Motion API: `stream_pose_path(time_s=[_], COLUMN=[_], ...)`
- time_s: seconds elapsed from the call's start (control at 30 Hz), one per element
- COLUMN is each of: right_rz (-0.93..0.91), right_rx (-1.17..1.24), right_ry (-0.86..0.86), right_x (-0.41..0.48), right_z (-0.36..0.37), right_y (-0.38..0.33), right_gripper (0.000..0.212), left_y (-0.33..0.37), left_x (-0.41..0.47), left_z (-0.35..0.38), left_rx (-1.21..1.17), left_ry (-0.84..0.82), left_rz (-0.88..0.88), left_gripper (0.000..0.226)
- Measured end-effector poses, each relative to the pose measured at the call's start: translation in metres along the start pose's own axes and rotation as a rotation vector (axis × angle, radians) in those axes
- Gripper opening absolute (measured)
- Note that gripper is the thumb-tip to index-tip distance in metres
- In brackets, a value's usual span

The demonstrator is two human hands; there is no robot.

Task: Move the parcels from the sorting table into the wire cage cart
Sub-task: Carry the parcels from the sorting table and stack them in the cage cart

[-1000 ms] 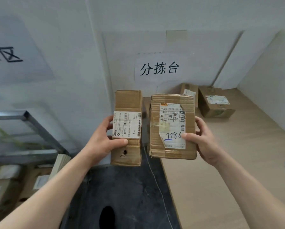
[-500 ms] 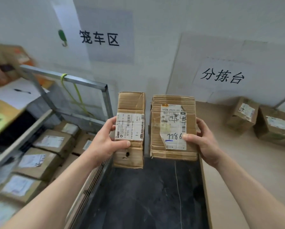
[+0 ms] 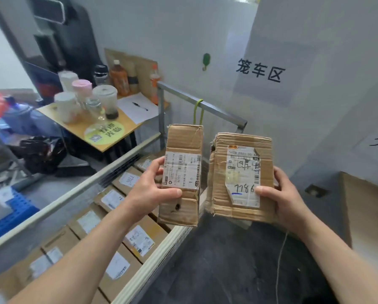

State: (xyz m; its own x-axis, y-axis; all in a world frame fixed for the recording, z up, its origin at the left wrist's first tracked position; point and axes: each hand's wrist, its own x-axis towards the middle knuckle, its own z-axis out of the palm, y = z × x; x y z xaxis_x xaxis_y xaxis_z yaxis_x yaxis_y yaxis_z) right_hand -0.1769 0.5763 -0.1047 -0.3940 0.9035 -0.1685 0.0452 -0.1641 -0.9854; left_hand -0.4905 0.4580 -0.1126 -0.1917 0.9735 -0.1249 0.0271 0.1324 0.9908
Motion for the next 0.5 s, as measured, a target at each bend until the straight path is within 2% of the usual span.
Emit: stream_pose_path(time_s=[0.23,0.5], right_rz=[-0.027,-0.029], right_rx=[-0.034,-0.056], right_ry=[-0.193,-0.394], right_x=[0.026,0.066], right_z=[0.086,0.138], right_y=[-0.008,-0.017], right_gripper=[0.074,0.081], left_y=[-0.003,0.003], left_x=[-0.051,-0.088], left_z=[-0.074,-0.096], left_rx=[0.004,-0.015], left_ry=[0.173,0.387], left_rz=[-0.007,0.001], left_gripper=[0.092,0.091])
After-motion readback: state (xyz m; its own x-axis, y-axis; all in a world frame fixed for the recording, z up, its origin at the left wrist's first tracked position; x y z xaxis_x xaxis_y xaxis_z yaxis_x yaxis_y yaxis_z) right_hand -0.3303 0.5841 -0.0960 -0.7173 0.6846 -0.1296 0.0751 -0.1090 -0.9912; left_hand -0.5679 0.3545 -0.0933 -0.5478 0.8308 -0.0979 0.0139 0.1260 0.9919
